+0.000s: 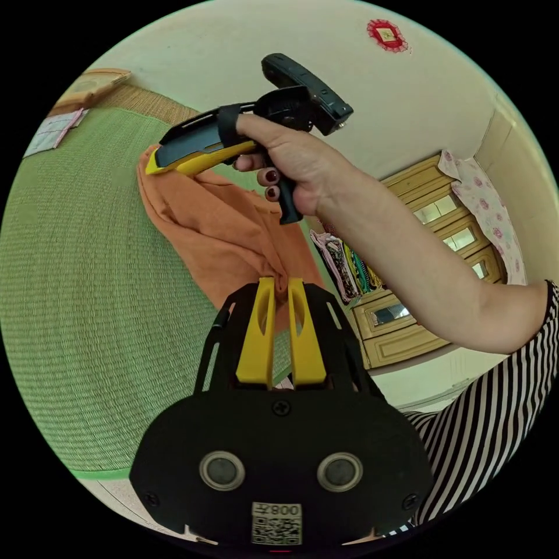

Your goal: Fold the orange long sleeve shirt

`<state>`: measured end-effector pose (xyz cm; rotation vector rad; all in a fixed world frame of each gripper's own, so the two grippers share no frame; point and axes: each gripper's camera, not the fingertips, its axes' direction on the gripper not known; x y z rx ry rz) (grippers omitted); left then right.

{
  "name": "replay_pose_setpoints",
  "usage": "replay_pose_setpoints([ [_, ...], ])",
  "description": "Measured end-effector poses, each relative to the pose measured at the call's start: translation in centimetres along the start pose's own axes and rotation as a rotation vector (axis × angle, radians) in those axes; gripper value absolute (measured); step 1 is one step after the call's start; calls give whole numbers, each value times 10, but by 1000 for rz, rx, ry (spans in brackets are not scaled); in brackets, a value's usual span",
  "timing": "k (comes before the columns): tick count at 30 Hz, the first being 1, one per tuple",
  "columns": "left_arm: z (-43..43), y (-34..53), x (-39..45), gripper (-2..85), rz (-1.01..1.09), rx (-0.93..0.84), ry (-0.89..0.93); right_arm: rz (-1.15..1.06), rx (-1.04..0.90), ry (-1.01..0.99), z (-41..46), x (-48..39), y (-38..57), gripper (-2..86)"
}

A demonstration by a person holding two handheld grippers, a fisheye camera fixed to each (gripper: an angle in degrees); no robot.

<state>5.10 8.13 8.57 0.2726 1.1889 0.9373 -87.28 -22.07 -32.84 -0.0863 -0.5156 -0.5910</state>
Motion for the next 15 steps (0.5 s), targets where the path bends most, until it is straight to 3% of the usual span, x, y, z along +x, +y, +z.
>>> replay_pose_setpoints([
  [7,44,-11,18,35,12,-8,-5,-7,-140,164,56,-23,-42,112],
  [15,88,-17,34,33,5,-4,3,-70,-171,353,79,-31,-50,78],
])
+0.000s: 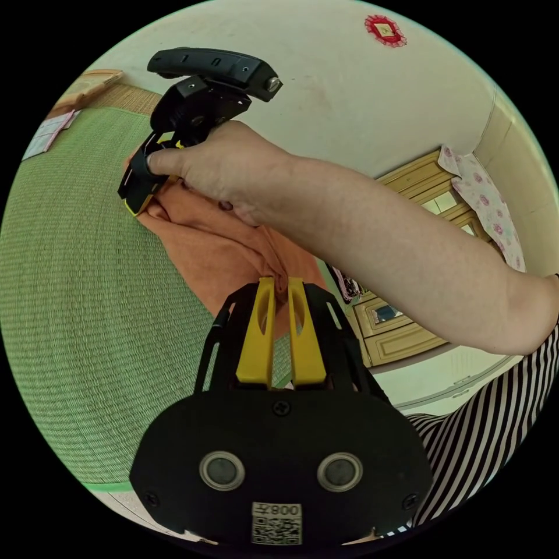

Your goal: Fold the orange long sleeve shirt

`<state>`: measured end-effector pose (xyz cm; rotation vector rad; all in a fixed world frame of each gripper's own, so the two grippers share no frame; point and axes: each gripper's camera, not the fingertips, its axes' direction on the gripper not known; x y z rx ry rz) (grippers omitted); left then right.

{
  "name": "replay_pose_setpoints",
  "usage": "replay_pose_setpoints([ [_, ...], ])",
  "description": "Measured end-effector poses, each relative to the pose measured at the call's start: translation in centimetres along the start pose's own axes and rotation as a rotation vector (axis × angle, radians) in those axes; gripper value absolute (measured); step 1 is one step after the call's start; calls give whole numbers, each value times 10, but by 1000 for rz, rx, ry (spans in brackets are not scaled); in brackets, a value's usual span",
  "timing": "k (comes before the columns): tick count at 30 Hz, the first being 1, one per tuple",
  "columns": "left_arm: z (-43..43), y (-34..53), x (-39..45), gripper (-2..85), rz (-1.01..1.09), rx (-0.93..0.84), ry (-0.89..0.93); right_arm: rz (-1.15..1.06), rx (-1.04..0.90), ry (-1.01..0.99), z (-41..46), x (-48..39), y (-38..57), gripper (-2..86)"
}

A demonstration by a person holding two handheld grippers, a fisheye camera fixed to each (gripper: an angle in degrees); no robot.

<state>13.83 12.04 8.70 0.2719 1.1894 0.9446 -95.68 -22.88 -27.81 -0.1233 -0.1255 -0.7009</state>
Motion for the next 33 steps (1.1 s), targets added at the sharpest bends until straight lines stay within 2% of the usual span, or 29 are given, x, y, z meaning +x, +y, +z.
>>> replay_pose_setpoints([
  [11,64,-18,63,32,85,-20,-12,6,163,-249,-23,105,78,29],
  [20,165,-58,162,31,300,-116,25,67,422,-576,-33,296,249,8],
  [25,255,-77,205,32,381,-236,36,172,527,-695,23,421,367,2],
  [33,412,-84,233,34,385,-435,-14,348,520,-909,174,564,479,-1],
])
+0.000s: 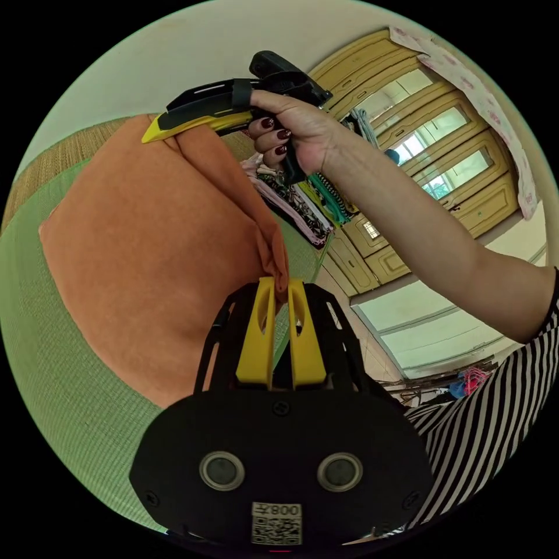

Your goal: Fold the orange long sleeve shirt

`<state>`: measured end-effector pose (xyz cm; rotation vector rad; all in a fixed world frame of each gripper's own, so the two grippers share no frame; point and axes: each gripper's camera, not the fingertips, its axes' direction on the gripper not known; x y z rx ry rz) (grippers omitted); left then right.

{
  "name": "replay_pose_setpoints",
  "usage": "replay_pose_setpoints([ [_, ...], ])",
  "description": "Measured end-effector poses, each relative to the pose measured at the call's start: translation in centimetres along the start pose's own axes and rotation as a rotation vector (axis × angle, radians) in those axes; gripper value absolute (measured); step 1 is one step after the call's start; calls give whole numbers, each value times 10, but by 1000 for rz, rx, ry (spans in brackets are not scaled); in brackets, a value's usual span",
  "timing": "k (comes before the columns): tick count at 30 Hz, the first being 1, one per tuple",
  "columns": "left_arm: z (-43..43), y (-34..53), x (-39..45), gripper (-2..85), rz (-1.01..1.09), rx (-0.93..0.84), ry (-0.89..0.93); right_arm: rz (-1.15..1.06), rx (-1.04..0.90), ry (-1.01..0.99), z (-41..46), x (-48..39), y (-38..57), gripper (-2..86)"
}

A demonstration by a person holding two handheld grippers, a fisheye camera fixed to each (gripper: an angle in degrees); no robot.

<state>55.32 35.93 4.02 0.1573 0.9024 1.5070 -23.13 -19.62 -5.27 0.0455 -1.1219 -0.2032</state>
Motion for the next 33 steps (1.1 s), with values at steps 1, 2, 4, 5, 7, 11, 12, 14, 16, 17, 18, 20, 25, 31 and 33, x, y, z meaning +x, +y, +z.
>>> replay_pose_setpoints([
  [1,18,-9,-1,34,-10,-25,-13,24,5,-27,-5,27,7,-1],
  [2,34,-16,-3,34,-24,-47,-19,30,4,-42,-7,40,9,0],
  [4,55,-27,-7,35,-42,-80,-17,64,-6,-62,-13,85,19,2],
  [5,69,-33,-9,35,-53,-107,-18,68,-10,-66,-14,95,22,3],
  [7,89,-41,-13,35,-67,-152,-34,85,-25,-97,-19,131,31,9],
  [11,121,-51,-18,37,-94,-182,-52,100,-4,-177,-30,175,48,27],
  [12,124,-52,-18,37,-96,-181,-49,101,18,-211,-36,186,54,36],
  [14,128,-55,-17,37,-87,-156,-40,83,54,-250,-45,197,62,47],
  [16,129,-57,-13,37,-72,-140,-44,65,72,-262,-55,206,66,58],
  [17,129,-59,-11,36,-60,-121,-49,62,74,-267,-57,207,66,60],
  [18,129,-60,-9,36,-56,-114,-53,45,84,-280,-61,208,66,64],
  [20,127,-65,-3,36,-39,-83,-65,-6,98,-293,-69,203,66,71],
  [25,141,-80,2,38,2,-102,-134,-68,47,-202,-82,200,66,79],
  [31,178,-86,-18,46,-58,-207,-111,126,87,-322,-99,273,107,82],
  [33,179,-86,-18,53,-62,-201,-99,151,152,-305,-117,280,124,80],
])
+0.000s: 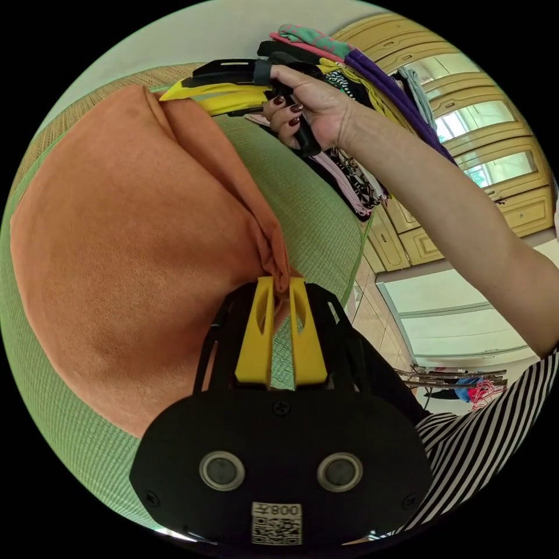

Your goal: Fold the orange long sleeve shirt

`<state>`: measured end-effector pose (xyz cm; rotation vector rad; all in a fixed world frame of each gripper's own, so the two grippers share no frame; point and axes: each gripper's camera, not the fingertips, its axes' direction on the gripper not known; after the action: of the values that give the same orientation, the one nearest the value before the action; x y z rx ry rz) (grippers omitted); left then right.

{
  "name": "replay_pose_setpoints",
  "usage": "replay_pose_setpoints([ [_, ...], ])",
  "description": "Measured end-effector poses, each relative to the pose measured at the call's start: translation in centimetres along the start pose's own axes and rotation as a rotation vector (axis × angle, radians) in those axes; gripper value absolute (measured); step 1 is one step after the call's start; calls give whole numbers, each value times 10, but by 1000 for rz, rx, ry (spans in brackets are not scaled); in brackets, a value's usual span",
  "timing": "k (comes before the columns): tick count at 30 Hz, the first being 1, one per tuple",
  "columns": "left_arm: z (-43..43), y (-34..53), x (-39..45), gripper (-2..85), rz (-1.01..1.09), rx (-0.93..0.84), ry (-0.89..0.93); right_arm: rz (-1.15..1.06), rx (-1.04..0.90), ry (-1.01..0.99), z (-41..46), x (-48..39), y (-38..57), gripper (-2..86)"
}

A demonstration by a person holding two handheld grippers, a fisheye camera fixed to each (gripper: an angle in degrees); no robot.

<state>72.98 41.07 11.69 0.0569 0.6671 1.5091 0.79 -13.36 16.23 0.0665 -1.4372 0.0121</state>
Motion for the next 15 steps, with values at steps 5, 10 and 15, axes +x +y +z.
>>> replay_pose_setpoints([
  [5,2,2,11,79,28,30,8,-206,104,57,-24,-66,29,54],
  [10,5,2,18,81,32,28,-39,-273,-54,353,39,-105,18,12],
  [15,-17,15,31,68,73,87,33,-145,-77,310,49,-78,18,2],
])
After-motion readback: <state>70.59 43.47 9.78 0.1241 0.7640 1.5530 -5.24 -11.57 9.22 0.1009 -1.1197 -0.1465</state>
